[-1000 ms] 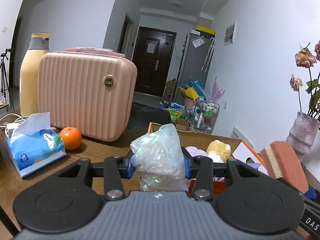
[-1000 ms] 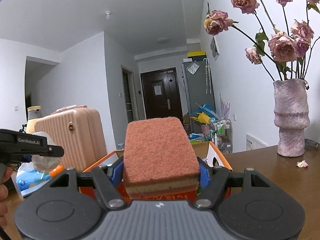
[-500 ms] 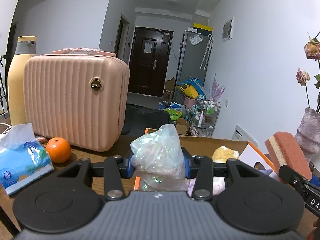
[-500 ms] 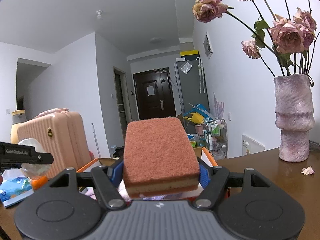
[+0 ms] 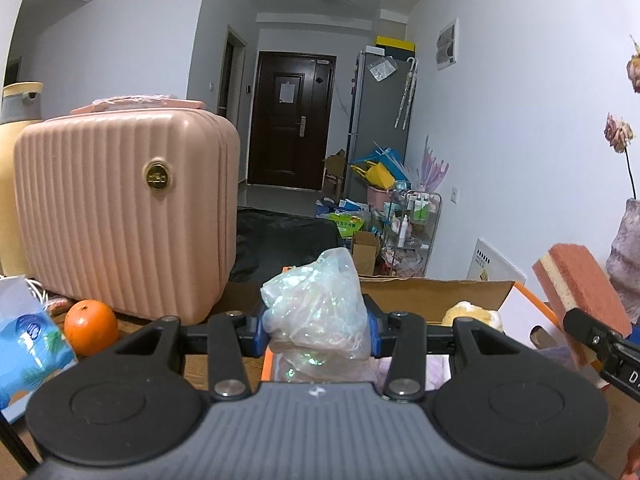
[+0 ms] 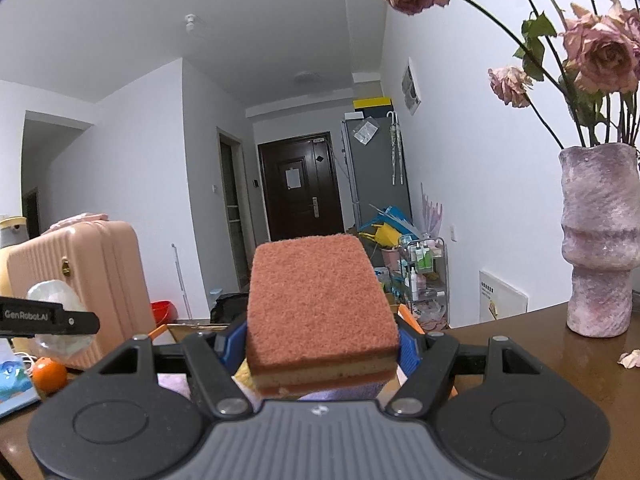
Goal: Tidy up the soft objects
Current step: 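Carry pink sponge in right tool and plastic bag in left tool over box, then open right tool to drop sponge into box while left tool drops plastic bag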
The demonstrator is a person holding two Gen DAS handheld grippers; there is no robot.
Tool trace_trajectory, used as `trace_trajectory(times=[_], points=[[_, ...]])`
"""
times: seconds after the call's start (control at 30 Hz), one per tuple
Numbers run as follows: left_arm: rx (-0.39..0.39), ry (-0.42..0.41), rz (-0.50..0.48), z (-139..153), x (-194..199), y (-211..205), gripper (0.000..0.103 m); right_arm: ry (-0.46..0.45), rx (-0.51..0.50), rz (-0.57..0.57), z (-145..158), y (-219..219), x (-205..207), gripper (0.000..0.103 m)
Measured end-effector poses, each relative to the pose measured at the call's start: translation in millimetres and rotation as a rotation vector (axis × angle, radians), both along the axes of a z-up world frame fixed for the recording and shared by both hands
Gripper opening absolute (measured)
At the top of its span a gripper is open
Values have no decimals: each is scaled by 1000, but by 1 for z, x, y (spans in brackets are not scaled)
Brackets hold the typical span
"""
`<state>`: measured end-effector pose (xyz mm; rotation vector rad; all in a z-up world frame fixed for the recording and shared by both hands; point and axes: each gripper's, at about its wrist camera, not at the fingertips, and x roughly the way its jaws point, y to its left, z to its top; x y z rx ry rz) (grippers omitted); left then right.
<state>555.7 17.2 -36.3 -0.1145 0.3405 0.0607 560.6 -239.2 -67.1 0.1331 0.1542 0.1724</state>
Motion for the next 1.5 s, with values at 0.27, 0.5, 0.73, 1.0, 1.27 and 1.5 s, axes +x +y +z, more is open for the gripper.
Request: trace_trajectory(times=[0.27,0.5,0.73,1.0,1.27,1.5], points=[[46,15,-16,-6,22,-7,44,28,-33,-6,-5,6,23,70],[55,44,-54,-12,40,-12,44,66,-41,-1,-9,12,39,70],[66,95,-81,-24,48,-17,86,111,-57,-24,-18,12,47,72],[65,37,-64,-22,35,-15,103,115,15,-40,-20,-1,45,103],[105,44,-50,-24,37,-23,103,89,21,-38,-19,-2,42,103],[77,45,-31,-26,39,-17,103,75,22,-35,-19,-2,38,103]])
